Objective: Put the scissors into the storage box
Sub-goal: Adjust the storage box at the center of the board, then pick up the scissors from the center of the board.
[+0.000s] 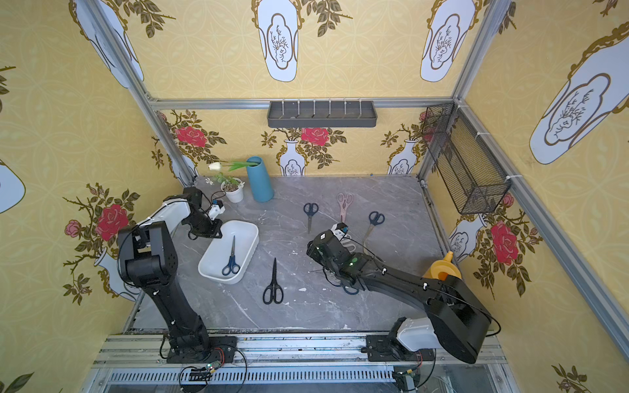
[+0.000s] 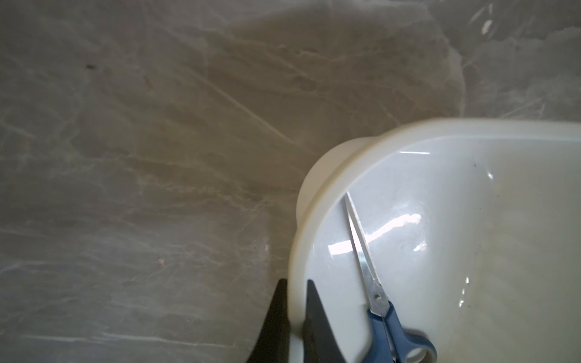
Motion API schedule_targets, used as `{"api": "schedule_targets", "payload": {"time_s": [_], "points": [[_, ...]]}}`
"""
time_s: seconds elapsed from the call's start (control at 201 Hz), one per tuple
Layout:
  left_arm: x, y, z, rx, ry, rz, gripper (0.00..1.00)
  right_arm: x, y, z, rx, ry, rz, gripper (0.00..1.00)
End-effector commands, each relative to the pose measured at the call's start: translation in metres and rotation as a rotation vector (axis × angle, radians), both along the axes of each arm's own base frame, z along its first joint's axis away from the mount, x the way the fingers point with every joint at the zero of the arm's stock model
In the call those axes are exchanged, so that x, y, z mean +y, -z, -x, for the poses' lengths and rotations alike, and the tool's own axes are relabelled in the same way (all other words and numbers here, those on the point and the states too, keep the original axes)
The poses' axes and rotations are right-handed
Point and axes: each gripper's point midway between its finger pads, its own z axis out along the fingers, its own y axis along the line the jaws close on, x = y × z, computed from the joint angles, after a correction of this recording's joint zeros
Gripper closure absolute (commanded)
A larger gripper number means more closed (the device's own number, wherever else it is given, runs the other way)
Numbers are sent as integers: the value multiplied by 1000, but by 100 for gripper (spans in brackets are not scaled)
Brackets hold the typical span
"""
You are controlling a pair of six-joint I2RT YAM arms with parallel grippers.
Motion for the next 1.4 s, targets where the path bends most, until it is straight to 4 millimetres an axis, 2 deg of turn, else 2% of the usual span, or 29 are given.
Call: {"api": "schedule_targets", "payload": {"time_s": [0.0, 0.105, 0.164, 0.209, 0.274, 0.363, 0.433, 0.528, 0.642, 0.762, 0.886, 1.031, 1.165, 1.299, 1.399], "points": [[3, 8, 12, 81, -110, 36, 100, 9, -9, -8, -23, 0, -42, 45], [8, 15, 13, 84, -120, 4, 94, 11, -5, -8, -8, -10, -40, 45], [9, 14, 11, 80, -127, 4, 87, 11, -2, -8, 0, -5, -43, 45], [9, 10, 8, 73, -139, 9, 77, 12, 1, -8, 8, -7, -51, 45], [6, -6, 5, 50, -157, 29, 66, 13, 5, -9, 20, -11, -57, 45], [1, -41, 6, -4, -178, 57, 59, 16, 11, -9, 54, -29, -40, 44], [-5, -66, 15, -24, -199, 83, 54, 16, 19, -5, 105, -40, -2, 44], [-15, -92, 38, -43, -211, 114, 54, 16, 25, 3, 153, -61, 54, 44], [-30, -112, 72, -47, -230, 166, 55, 17, 28, 15, 190, -71, 81, 44], [-41, -123, 100, -62, -246, 205, 55, 25, 38, 28, 278, -130, 109, 44], [-37, -123, 118, -63, -296, 168, 55, 45, 47, 55, 343, -246, 232, 45], [-31, -131, 130, -142, -286, 112, 55, 74, 55, 98, 408, -364, 388, 45], [-20, -136, 136, -192, -279, 70, 56, 90, 57, 136, 459, -385, 521, 47], [-13, -144, 136, -220, -328, 121, 57, 112, 62, 157, 476, -401, 545, 52], [-5, -147, 138, -224, -365, 125, 57, 108, 71, 168, 501, -345, 608, 59]]}}
